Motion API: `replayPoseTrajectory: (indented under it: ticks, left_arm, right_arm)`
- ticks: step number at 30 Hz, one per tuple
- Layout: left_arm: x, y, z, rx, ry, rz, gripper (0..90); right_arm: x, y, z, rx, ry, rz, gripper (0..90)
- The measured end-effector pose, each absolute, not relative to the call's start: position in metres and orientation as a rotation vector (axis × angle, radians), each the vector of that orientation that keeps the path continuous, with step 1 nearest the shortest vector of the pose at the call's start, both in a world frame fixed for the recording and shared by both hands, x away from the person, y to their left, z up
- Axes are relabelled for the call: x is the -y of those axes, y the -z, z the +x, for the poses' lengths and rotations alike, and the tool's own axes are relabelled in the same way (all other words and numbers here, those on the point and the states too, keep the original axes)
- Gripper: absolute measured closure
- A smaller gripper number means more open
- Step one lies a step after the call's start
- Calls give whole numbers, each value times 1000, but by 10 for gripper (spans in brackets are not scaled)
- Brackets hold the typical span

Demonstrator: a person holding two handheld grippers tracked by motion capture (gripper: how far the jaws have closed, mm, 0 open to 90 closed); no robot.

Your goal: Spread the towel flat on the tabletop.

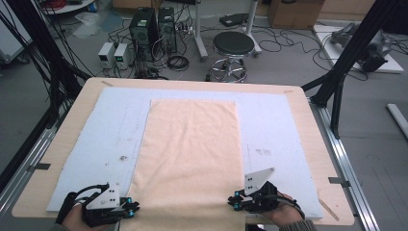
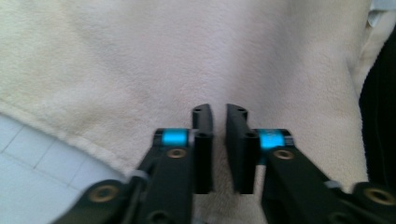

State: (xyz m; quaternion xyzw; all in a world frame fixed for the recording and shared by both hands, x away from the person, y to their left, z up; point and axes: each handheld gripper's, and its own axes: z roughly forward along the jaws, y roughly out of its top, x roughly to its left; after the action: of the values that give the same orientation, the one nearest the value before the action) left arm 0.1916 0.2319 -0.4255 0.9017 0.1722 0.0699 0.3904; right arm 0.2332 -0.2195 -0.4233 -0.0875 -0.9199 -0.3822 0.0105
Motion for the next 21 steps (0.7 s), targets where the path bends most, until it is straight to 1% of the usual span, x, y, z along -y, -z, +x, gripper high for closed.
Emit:
replayPoseTrajectory:
  ticks: [1, 2, 4, 8, 9, 13, 17, 19, 21]
  left_arm:
    - [-232, 425, 193, -447, -187, 2286, 715]
    - [-232, 424, 195, -447, -202, 2284, 690]
    - [-230, 423, 199, -466, -232, 2260, 652]
    - [-228, 420, 210, -500, -262, 2215, 614]
    - [-229, 419, 214, -515, -270, 2203, 598]
    - [-228, 415, 227, -566, -280, 2160, 539]
    - [-226, 411, 239, -593, -301, 2123, 513]
    - [-225, 409, 246, -593, -299, 2116, 489]
    - [-225, 407, 253, -604, -304, 2108, 474]
  right_arm:
    - [220, 422, 235, 2883, 1210, -295, 754]
    - [220, 422, 237, 2877, 1210, -319, 730]
    - [222, 422, 240, 2877, 1228, -357, 708]
    - [225, 421, 248, 2870, 1286, -447, 653]
    - [227, 420, 250, 2876, 1305, -467, 628]
    - [229, 417, 261, 2875, 1354, -542, 584]
    - [227, 416, 272, 2878, 1357, -591, 522]
    - [226, 414, 278, 2880, 1365, -634, 474]
    - [226, 411, 283, 2861, 1385, -657, 453]
